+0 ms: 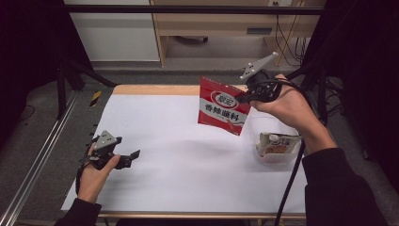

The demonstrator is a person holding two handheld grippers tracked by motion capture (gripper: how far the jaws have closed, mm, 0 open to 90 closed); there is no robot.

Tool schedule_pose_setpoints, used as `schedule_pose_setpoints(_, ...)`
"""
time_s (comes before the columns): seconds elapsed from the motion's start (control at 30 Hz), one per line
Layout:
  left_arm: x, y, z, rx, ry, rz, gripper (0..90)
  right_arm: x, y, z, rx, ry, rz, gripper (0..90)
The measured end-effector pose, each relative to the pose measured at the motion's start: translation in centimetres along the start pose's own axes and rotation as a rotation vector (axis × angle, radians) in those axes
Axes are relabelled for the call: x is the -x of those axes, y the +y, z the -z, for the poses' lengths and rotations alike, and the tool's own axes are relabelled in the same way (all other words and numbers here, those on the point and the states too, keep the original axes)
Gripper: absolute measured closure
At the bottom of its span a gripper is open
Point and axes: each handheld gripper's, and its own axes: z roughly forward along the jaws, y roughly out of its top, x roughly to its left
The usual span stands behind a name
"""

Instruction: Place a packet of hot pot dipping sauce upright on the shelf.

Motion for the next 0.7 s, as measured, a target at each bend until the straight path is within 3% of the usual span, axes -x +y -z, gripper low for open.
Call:
schedule_pose_setpoints(0.3, -0.1, -0.2, 0.0, -0.005, 0.003, -0.001, 7.6, 1.7, -0.6, 2.4, 0.016, -0.062, -0.023, 90.0)
schedule_pose_setpoints(0.7, -0.1, -0.4, -0.3, -0.019, 0.007, -0.009, 7.6, 5.4, -3.5, 4.2, 0.019, -0.15, -0.08, 90.0)
